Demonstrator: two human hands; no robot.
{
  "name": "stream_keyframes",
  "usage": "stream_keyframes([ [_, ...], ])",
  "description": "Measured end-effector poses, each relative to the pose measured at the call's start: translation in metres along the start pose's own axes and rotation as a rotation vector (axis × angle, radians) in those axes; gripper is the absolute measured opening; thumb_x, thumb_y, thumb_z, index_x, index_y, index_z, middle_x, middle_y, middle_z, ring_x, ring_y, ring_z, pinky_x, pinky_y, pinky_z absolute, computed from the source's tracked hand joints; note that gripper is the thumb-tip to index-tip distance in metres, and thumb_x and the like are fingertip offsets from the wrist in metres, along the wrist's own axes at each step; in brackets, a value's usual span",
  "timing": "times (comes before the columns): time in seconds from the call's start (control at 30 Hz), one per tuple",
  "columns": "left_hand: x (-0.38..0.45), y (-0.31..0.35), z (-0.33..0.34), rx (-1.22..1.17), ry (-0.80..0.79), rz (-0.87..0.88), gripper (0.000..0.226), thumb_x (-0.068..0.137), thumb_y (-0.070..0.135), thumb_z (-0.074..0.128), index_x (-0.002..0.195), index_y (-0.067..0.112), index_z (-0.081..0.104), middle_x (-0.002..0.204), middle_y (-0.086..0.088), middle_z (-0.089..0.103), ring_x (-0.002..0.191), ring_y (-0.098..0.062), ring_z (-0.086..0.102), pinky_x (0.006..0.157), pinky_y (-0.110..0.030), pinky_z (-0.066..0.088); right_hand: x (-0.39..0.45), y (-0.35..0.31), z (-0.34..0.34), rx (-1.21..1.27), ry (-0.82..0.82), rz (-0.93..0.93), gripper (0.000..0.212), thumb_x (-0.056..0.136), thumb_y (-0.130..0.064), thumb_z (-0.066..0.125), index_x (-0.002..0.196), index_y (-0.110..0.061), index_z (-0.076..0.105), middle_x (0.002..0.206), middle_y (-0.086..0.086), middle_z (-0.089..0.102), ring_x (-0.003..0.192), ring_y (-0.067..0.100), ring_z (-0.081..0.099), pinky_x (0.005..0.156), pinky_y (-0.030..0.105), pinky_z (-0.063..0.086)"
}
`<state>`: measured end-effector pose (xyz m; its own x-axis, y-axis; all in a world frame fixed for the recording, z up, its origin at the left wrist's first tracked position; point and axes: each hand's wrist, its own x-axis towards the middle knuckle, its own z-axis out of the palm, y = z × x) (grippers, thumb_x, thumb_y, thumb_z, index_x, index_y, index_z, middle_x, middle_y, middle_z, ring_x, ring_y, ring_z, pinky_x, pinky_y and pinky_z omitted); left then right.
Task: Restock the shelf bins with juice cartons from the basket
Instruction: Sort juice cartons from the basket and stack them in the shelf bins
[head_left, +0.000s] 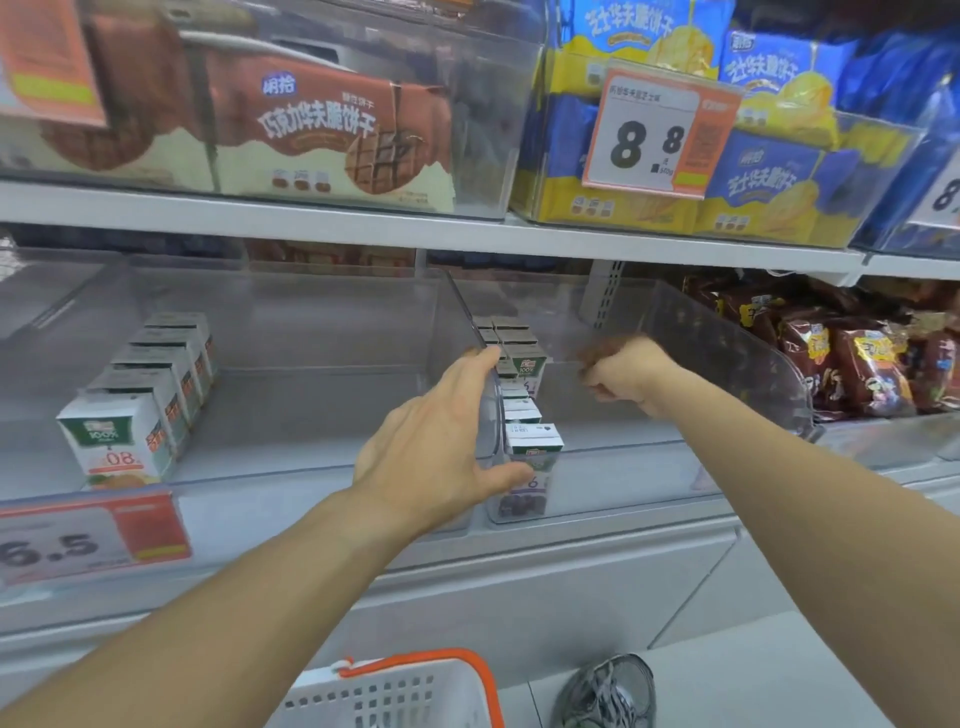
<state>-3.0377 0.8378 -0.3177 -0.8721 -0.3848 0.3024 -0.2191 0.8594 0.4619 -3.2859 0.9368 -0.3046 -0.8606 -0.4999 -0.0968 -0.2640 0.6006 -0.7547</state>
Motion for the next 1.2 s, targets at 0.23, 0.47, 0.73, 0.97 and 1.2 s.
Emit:
stream_keyframes([
  [0.23, -0.045, -0.008, -0.002, -0.250, 0.420, 0.256, 0.045, 0.086, 0.013, 0.062, 0.129, 0.014, 0.048, 0.119, 0.003, 0.054, 0.105, -0.011, 0.054, 0.093, -0.029, 0.046, -0.148, 0.017, -0.001, 0.181, 0.354, -0.249, 0.021, 0.092, -0.002, 0.057, 0.089, -0.021, 0.065, 0.076, 0.003, 0.069, 0.058, 0.005, 0.064, 0.061, 0.029, 0.054],
  [0.47, -0.203, -0.062, 0.040, -0.369, 0.068, -0.102, 0.025, 0.093, 0.013, 0.060, 0.105, 0.032, 0.050, 0.085, 0.018, 0.058, 0.081, 0.001, 0.054, 0.069, -0.013, 0.041, -0.274, 0.048, 0.116, 0.295, -0.231, -0.007, 0.018, 0.088, 0.004, 0.064, 0.098, -0.011, 0.062, 0.078, 0.002, 0.065, 0.064, 0.013, 0.063, 0.058, 0.026, 0.054],
  [0.73, -0.369, -0.143, 0.081, -0.257, -0.311, -0.536, 0.027, 0.093, 0.024, 0.063, 0.118, 0.025, 0.053, 0.103, 0.012, 0.060, 0.094, -0.001, 0.057, 0.085, -0.028, 0.051, -0.322, 0.109, 0.244, -0.080, -0.580, -0.065, 0.021, 0.090, -0.015, 0.066, 0.110, -0.013, 0.060, 0.096, -0.004, 0.057, 0.084, 0.016, 0.059, 0.075, 0.025, 0.053],
  [0.97, -0.390, -0.163, 0.087, -0.218, -0.733, -0.555, 0.052, 0.083, 0.052, 0.071, 0.123, 0.023, 0.054, 0.108, 0.012, 0.054, 0.099, -0.010, 0.054, 0.088, -0.030, 0.048, -0.340, 0.144, 0.281, -0.376, -0.780, -0.270, 0.038, 0.090, -0.023, 0.068, 0.125, -0.011, 0.056, 0.117, 0.004, 0.058, 0.106, 0.019, 0.056, 0.088, 0.029, 0.046],
  [1.2, -0.389, -0.172, 0.083, -0.161, -0.997, -0.577, 0.057, 0.076, 0.042, 0.081, 0.124, 0.027, 0.055, 0.119, 0.006, 0.056, 0.101, -0.012, 0.057, 0.084, -0.030, 0.047, -0.342, 0.165, 0.291, -0.356, -0.811, -0.340, 0.039, 0.088, -0.015, 0.070, 0.125, -0.017, 0.059, 0.120, 0.002, 0.057, 0.107, 0.017, 0.056, 0.090, 0.030, 0.048],
])
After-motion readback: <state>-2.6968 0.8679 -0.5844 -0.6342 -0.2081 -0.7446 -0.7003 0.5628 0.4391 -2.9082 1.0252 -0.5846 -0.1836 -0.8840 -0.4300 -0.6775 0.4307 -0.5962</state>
